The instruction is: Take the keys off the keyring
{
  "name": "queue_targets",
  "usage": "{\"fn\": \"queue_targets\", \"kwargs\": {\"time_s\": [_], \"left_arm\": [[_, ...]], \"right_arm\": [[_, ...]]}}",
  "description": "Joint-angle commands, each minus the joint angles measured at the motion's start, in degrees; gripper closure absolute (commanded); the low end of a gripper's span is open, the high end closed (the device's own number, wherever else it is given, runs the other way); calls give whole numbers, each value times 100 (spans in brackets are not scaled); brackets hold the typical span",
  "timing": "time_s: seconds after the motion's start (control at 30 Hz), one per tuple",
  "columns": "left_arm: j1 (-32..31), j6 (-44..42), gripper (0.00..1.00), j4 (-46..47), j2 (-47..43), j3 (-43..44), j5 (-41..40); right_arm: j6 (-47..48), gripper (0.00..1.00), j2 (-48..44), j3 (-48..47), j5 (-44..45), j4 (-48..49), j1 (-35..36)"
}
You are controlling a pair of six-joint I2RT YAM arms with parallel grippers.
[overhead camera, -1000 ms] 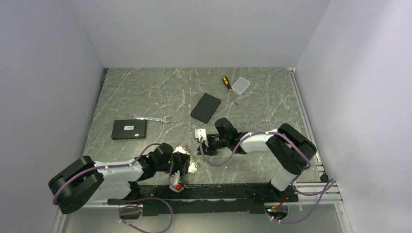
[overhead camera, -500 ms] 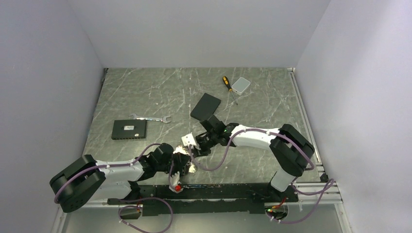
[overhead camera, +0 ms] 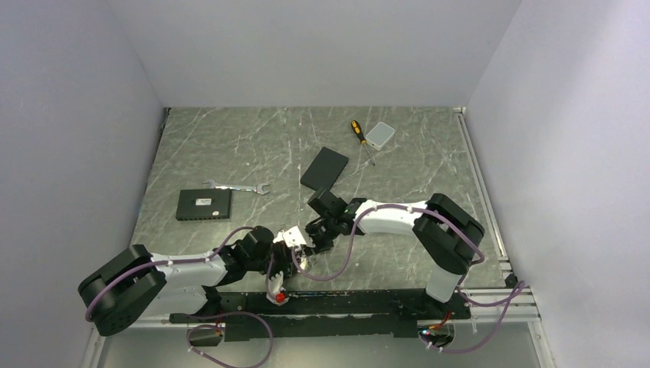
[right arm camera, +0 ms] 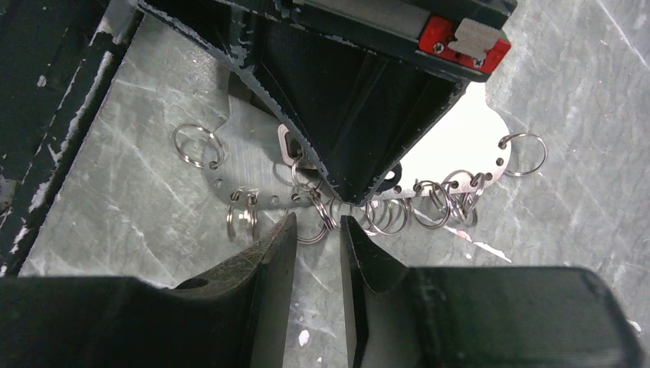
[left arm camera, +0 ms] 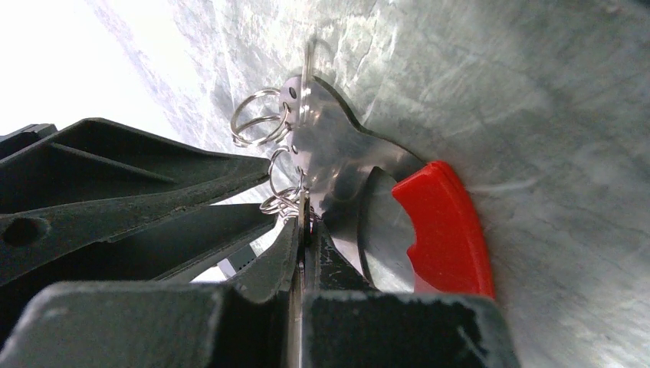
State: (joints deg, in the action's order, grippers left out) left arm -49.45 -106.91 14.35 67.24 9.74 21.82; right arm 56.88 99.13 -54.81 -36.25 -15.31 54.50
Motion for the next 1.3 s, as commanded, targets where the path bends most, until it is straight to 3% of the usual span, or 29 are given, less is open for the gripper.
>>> {"fn": "queue_targets", "kwargs": {"time_s": [0.0,0.37,0.93,1.27], "left_arm": [[-24,109,100,-859,96,-165,181],[-29,91,100,-893,140,-140,208],[-24,231,100,-1007,97,-69,121],[-22,383,100,-1130,-12,-60,17]], "right_arm": [[254,69,52,-140,215,115,90],[337,74,81,-398,268,-266,273],[781,100,-75,-52,934,-280,368],[-163,100,-379,333,482,894,-21]]}}
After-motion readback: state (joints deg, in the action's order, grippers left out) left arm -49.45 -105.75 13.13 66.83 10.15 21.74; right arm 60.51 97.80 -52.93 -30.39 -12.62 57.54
